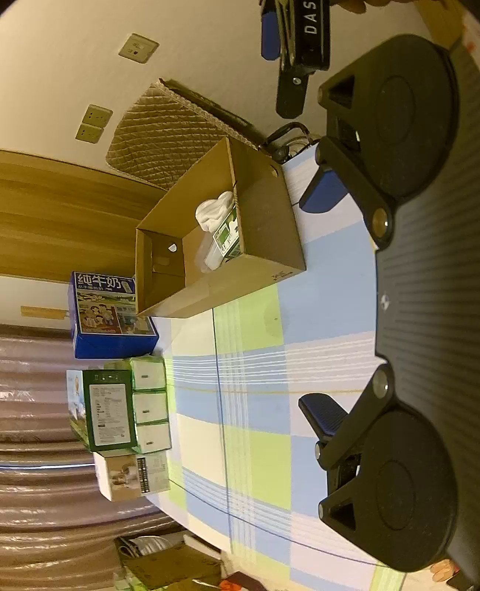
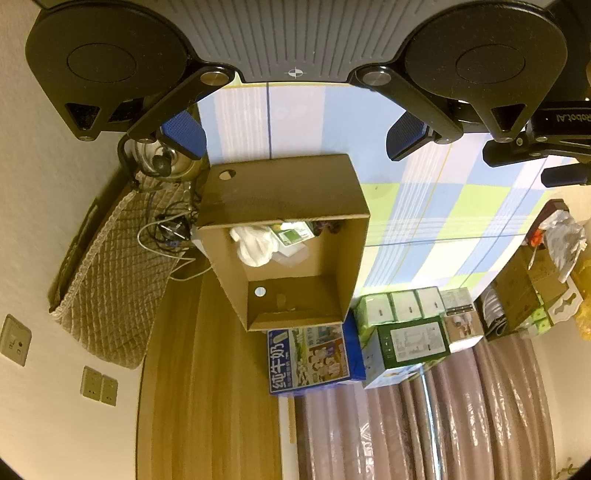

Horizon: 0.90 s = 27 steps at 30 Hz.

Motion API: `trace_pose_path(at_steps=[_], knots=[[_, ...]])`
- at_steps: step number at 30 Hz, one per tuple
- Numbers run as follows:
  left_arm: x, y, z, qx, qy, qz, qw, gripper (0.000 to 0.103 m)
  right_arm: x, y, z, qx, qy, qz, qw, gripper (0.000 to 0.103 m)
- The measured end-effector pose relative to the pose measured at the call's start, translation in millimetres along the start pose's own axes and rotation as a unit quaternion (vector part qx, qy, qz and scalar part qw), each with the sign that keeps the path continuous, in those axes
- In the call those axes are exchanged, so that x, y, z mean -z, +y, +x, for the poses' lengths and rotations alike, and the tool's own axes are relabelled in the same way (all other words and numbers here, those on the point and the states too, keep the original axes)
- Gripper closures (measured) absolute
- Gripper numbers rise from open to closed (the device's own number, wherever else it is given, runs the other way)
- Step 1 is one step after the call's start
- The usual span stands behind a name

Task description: Organize objects

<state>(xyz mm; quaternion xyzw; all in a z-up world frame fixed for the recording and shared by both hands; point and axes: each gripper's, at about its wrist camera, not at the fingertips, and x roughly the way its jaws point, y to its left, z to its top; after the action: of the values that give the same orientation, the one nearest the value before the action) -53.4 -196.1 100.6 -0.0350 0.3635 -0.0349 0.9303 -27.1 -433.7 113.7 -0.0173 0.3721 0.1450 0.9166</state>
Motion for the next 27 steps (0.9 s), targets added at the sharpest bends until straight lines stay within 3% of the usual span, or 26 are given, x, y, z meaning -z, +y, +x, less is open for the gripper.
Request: trace_pose_path(at_steps=[27], knots=[[8.3,2.3,-4.2,-0.004,0.005,-0.010,0.9999,0.001,6.6,4.4,2.8,0.000,0.004,-0.008,1.000,0.002]])
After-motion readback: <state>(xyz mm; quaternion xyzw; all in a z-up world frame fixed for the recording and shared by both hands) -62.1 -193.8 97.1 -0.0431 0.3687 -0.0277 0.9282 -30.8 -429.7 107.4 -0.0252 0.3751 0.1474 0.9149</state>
